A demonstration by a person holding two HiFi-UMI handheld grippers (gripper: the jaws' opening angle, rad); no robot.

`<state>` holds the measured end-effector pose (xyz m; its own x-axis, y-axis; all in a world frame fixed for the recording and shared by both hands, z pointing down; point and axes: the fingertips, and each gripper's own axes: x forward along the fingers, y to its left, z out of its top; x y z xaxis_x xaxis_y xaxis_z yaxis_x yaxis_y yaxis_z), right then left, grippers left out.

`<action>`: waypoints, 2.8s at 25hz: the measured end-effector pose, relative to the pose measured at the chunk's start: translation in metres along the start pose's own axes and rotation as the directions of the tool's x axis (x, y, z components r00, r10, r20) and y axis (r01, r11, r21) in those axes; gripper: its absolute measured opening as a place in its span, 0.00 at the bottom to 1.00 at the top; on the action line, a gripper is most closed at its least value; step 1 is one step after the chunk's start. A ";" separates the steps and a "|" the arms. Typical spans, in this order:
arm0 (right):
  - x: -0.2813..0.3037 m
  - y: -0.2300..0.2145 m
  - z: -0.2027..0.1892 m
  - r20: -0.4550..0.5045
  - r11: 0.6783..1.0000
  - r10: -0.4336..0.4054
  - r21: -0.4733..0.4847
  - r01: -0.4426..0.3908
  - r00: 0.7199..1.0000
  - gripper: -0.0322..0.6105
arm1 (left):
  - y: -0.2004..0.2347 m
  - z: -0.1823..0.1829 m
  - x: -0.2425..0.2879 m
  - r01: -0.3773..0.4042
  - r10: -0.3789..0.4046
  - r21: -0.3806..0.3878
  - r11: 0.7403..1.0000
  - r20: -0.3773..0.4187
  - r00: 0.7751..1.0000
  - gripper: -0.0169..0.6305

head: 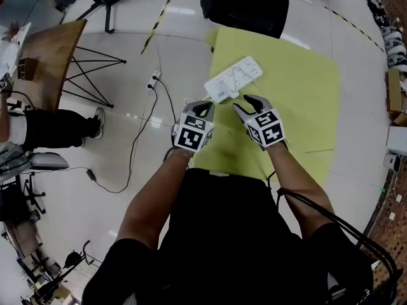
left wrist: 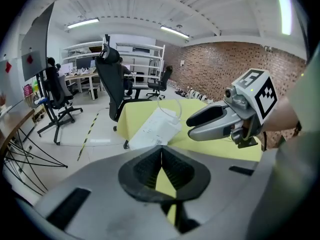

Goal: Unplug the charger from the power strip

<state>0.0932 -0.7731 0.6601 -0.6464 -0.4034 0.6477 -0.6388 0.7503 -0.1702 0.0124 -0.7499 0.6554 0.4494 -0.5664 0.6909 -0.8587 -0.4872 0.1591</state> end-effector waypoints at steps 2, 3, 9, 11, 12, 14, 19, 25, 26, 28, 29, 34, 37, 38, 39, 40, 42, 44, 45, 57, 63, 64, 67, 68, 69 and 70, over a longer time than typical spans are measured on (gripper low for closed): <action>0.010 0.000 0.006 -0.002 1.000 -0.014 -0.009 0.014 1.000 0.34 | 0.004 -0.001 0.002 0.014 -0.014 0.004 1.000 0.001 1.000 0.04; 0.014 0.000 0.009 -0.003 1.000 -0.020 -0.009 0.020 1.000 0.35 | 0.006 -0.001 0.002 0.021 -0.021 0.006 1.000 0.002 1.000 0.04; 0.036 0.000 0.020 -0.025 0.999 -0.029 -0.021 0.028 0.999 0.36 | 0.015 -0.003 0.005 0.049 -0.049 0.004 0.999 -0.013 0.999 0.04; 0.041 -0.001 0.021 -0.035 0.999 -0.034 -0.026 0.033 0.999 0.36 | 0.017 -0.004 0.004 0.052 -0.052 0.007 0.999 -0.025 0.998 0.04; 0.043 -0.001 0.021 -0.039 0.999 -0.038 -0.029 0.037 0.998 0.36 | 0.017 -0.005 0.004 0.053 -0.053 0.008 0.999 -0.032 0.998 0.04; 0.047 -0.003 0.021 -0.051 0.998 -0.050 -0.040 0.048 0.997 0.36 | 0.017 -0.007 0.003 0.054 -0.054 0.008 0.999 -0.040 0.998 0.04; 0.055 -0.004 0.023 -0.061 0.996 -0.074 -0.046 0.072 0.995 0.31 | 0.024 -0.012 0.001 0.050 -0.050 0.002 0.999 -0.045 0.998 0.04; 0.053 -0.005 0.026 -0.062 0.995 -0.098 -0.039 0.096 0.993 0.26 | 0.027 -0.014 -0.007 0.049 -0.049 0.004 0.999 -0.034 0.998 0.04; 0.051 -0.005 0.028 -0.058 0.994 -0.100 -0.039 0.098 0.993 0.26 | 0.027 -0.014 -0.009 0.050 -0.050 0.005 0.999 -0.031 0.998 0.04; 0.047 -0.004 0.032 -0.051 0.994 -0.104 -0.040 0.102 0.993 0.26 | 0.027 -0.014 -0.015 0.053 -0.052 0.005 0.999 -0.026 0.998 0.04; 0.044 -0.003 0.034 -0.048 0.994 -0.106 -0.040 0.104 0.993 0.26 | 0.027 -0.015 -0.018 0.053 -0.052 0.005 0.999 -0.024 0.998 0.04; 0.031 0.000 0.032 -0.038 0.992 -0.121 -0.030 0.120 0.992 0.26 | 0.027 -0.022 -0.028 0.050 -0.050 -0.009 0.999 0.001 0.999 0.04; 0.021 0.007 0.026 -0.042 0.992 -0.124 -0.021 0.123 0.991 0.26 | 0.027 -0.025 -0.035 0.059 -0.059 -0.012 0.998 0.008 0.998 0.04; 0.017 0.010 0.022 -0.046 0.992 -0.122 -0.014 0.122 0.991 0.26 | 0.025 -0.026 -0.036 0.064 -0.064 -0.011 0.998 0.009 0.998 0.04; 0.012 0.013 0.017 -0.051 0.993 -0.118 -0.004 0.118 0.992 0.26 | 0.024 -0.028 -0.037 0.071 -0.071 -0.012 0.997 0.009 0.997 0.04; 0.007 0.017 0.010 -0.059 0.993 -0.113 0.009 0.114 0.992 0.26 | 0.021 -0.030 -0.038 0.080 -0.080 -0.012 0.997 0.006 0.997 0.04; -0.005 0.025 -0.005 -0.076 0.994 -0.097 0.050 0.101 0.992 0.26 | 0.015 -0.036 -0.038 0.103 -0.103 -0.002 0.995 -0.005 0.995 0.04; -0.016 0.034 -0.021 -0.092 0.990 -0.077 0.114 0.088 0.993 0.26 | 0.008 -0.042 -0.038 0.129 -0.129 0.020 0.991 -0.016 0.992 0.04; -0.021 0.038 -0.029 -0.100 0.986 -0.067 0.146 0.082 0.993 0.26 | 0.004 -0.043 -0.037 0.141 -0.140 0.031 0.990 -0.020 0.990 0.04; -0.050 0.080 -0.103 -0.146 0.913 0.023 0.407 0.039 0.989 0.26 | -0.035 -0.056 -0.041 0.256 -0.250 0.144 0.956 -0.059 0.966 0.04; -0.051 0.071 -0.119 -0.167 0.888 -0.002 0.452 0.079 0.986 0.27 | -0.030 -0.054 -0.050 0.249 -0.245 0.153 0.956 -0.045 0.969 0.04; -0.052 0.066 -0.120 -0.173 0.886 -0.021 0.454 0.098 0.985 0.29 | -0.028 -0.053 -0.050 0.244 -0.241 0.148 0.958 -0.040 0.970 0.04; -0.059 0.049 -0.125 -0.200 0.878 -0.077 0.450 0.162 0.977 0.35 | -0.024 -0.049 -0.051 0.232 -0.232 0.131 0.964 -0.018 0.973 0.04; -0.062 0.044 -0.126 -0.207 0.874 -0.093 0.452 0.179 0.974 0.36 | -0.022 -0.047 -0.052 0.230 -0.230 0.126 0.965 -0.011 0.973 0.04; -0.064 0.040 -0.126 -0.212 0.868 -0.107 0.456 0.195 0.972 0.37 | -0.021 -0.047 -0.054 0.228 -0.229 0.120 0.966 -0.006 0.973 0.04; -0.066 0.038 -0.126 -0.216 0.863 -0.118 0.461 0.208 0.969 0.38 | -0.019 -0.046 -0.056 0.226 -0.228 0.114 0.967 -0.002 0.974 0.04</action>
<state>0.1645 -0.6521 0.7044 -0.4610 -0.3663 0.8083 -0.8777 0.3225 -0.3544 -0.0078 -0.6783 0.6465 0.6327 -0.4395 0.6376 -0.7008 -0.6753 0.2299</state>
